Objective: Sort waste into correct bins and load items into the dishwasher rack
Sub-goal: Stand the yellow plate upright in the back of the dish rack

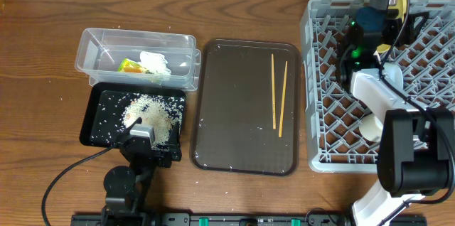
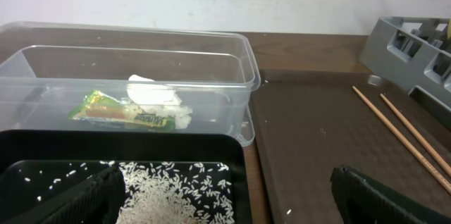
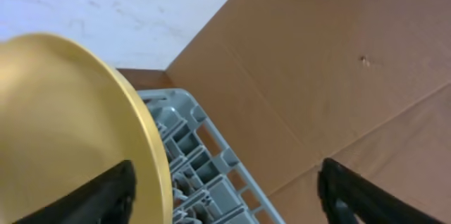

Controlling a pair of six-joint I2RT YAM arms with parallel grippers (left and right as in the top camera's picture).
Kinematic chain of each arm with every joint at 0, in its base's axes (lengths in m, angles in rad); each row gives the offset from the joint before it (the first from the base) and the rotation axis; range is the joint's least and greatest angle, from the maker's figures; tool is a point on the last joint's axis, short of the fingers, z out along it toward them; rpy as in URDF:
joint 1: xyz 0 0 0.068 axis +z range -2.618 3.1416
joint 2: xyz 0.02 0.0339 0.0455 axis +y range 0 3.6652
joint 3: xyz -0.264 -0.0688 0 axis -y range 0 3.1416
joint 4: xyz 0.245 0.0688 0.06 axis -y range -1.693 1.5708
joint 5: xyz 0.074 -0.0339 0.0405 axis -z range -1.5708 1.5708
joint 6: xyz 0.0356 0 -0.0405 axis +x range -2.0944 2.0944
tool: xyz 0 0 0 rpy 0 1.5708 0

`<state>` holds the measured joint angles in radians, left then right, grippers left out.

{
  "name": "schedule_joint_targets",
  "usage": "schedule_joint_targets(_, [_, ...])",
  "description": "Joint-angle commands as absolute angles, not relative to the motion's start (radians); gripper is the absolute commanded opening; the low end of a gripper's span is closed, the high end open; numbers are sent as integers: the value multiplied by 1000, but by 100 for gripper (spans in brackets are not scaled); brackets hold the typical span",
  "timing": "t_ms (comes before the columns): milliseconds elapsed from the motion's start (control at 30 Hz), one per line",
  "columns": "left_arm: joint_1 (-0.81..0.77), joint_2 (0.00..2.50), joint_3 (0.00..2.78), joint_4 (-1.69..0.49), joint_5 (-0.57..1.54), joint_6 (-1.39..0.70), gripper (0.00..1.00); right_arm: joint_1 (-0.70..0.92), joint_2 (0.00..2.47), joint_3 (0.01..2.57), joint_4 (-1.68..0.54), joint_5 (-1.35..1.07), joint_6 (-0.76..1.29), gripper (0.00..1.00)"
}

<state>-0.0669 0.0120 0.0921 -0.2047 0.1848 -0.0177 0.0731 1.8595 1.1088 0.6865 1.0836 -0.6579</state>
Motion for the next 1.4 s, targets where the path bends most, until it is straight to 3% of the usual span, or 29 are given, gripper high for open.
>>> schedule_joint_targets(0, [-62,5,68,-211,191,-1,96,129,1818,1112,685,1113,-663,89])
schedule_joint_targets(167, [-62,5,68,-211,191,0,96,233,1761,1112,562,1002,-648,90])
schedule_joint_targets(367, [-62,5,68,-212,191,-1,96,418,1659,1112,105,548,-519,94])
schedule_joint_targets(533, [-62,5,68,-211,191,0,96,493,1613,1112,-203,237,27,87])
schedule_joint_targets(733, [-62,5,68,-211,191,-1,96,494,1627,1111,-525,63,381,72])
schedule_joint_targets(867, [-62,5,68,-211,191,0,96,496,1664,1110,-561,47,404,65])
schedule_joint_targets(967, [-62,5,68,-211,191,0,96,498,1702,1110,-566,48,427,55])
schedule_joint_targets(1233, [-62,5,68,-211,191,0,96,499,1842,1110,-526,66,478,46])
schedule_joint_targets(1367, [-62,5,68,-212,191,-1,96,499,1877,1110,-527,58,479,29])
